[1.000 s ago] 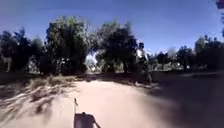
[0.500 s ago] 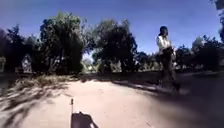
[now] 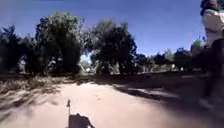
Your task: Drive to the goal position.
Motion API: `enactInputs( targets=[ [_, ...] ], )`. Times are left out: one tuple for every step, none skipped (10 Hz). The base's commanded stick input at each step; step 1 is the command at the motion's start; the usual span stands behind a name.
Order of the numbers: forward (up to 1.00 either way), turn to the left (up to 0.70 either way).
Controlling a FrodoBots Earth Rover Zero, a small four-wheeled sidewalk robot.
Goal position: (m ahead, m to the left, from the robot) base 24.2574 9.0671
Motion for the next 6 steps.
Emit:
enactInputs(
  targets=[
    [1.0, 0.0],
    [1.0, 0.27],
    [1.0, 0.4],
    [1.0, 0.4],
    [1.0, 0.4],
    [1.0, 0.4]
  ],
)
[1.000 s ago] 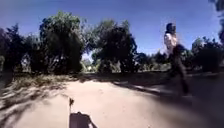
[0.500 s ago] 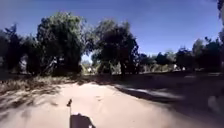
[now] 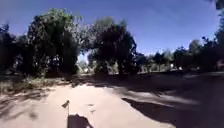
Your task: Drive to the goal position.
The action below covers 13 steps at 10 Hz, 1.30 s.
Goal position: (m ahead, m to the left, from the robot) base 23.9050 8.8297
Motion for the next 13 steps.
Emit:
enactInputs(
  targets=[
    [1.0, 0.4],
    [1.0, 0.4],
    [1.0, 0.4],
    [1.0, 0.4],
    [1.0, 0.08],
    [1.0, 0.0],
    [1.0, 0.0],
    [1.0, 0.0],
    [1.0, 0.0],
    [1.0, 0.0],
    [1.0, 0.0],
    [1.0, 0.0],
    [1.0, 0.0]
  ],
)
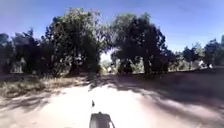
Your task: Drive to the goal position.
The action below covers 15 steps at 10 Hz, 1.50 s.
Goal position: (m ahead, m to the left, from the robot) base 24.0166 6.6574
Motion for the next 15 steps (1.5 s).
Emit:
enactInputs(
  targets=[
    [1.0, 0.0],
    [1.0, 0.0],
    [1.0, 0.0],
    [1.0, 0.0],
    [1.0, 0.0],
    [1.0, 0.21],
    [1.0, 0.4],
    [1.0, 0.4],
    [1.0, 0.05],
    [1.0, 0.0],
    [1.0, 0.0],
    [1.0, 0.0],
    [1.0, 0.0],
    [1.0, 0.0],
    [1.0, 0.0]
  ],
)
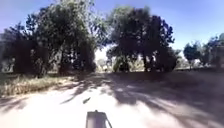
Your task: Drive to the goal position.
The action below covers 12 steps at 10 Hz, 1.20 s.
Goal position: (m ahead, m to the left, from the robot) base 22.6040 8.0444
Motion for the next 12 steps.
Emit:
enactInputs(
  targets=[
    [1.0, 0.0],
    [1.0, 0.14],
    [1.0, 0.32],
    [1.0, 0.22],
    [1.0, 0.0],
    [1.0, 0.0],
    [1.0, 0.0],
    [1.0, 0.0],
    [1.0, 0.0],
    [1.0, 0.0],
    [1.0, 0.0],
    [1.0, 0.4]
  ],
)
